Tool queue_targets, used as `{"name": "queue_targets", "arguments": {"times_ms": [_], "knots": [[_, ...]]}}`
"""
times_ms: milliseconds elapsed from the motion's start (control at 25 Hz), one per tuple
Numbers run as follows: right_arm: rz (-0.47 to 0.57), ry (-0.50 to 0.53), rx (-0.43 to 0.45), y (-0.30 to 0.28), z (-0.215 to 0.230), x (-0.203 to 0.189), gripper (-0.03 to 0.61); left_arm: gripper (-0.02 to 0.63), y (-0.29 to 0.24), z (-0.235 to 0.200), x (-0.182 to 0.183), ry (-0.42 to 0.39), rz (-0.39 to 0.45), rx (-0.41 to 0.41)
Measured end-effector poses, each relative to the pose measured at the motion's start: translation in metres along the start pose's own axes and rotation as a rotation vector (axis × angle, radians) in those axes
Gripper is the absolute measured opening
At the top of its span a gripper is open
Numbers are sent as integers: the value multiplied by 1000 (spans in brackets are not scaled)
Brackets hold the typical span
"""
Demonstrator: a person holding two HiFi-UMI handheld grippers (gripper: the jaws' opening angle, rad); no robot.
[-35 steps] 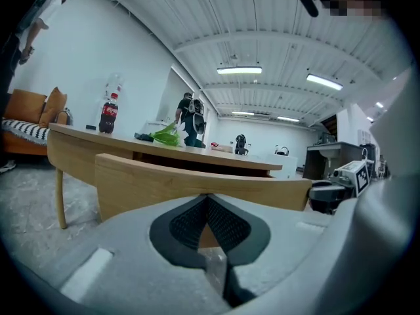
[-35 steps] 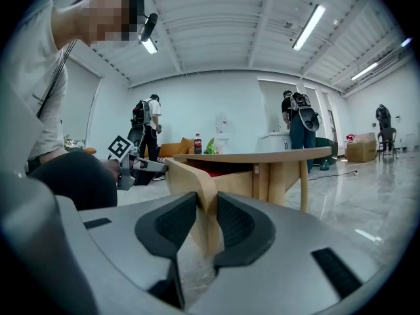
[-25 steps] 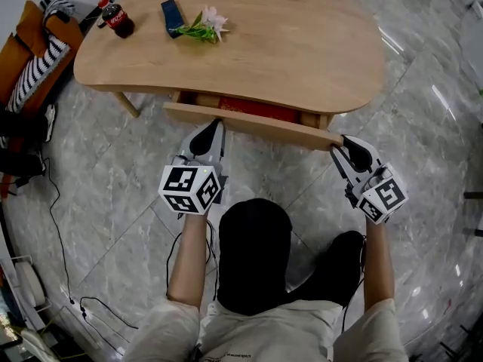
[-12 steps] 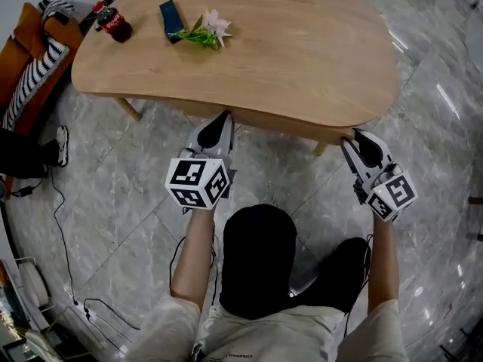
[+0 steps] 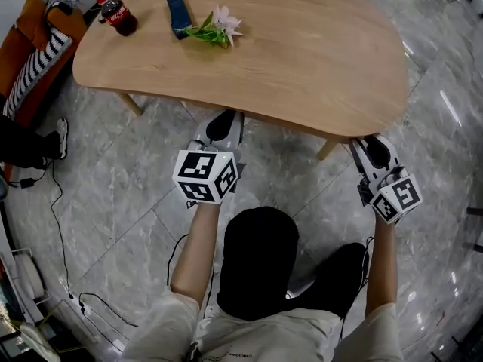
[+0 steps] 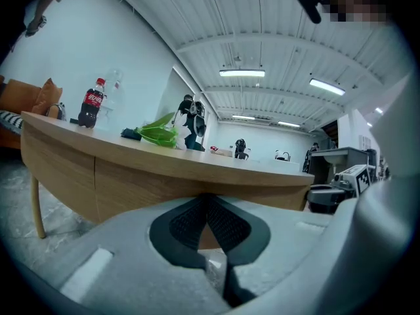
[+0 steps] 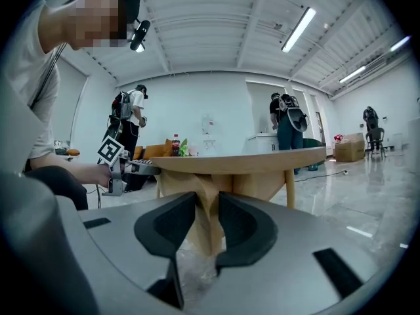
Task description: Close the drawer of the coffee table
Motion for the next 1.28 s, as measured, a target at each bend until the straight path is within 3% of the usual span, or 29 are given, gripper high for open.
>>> {"name": "queue_targets", "arguments": {"times_ms": [400,640,760,1000,1280], "knots": [[14,-20,-35,-4,6,-3,123,9,-8,-3,-1,12,5,-3],[-10,-21,-176,3,0,-4,124,9,4,-4,9,-9,-16,-25],[-50,-19,-239,13,-6,-8,48,9,27,-6,13,-23,-32,-33],[-44,-32,-226,20,-33,3,28,9,73,-15,28,-50,-47,2],[-89,-67,-196,12,-53,22,28,9,79,-3,53,-37,-94,21]]}}
Point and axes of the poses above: the fingertips, and each gripper's own axes: y backward along the fingers, z to its right, x out of its top, the point moved 7 cm from there along y, backward along the fingers, and after that the axes turned 13 degrees about z, right-handed, at the moved point
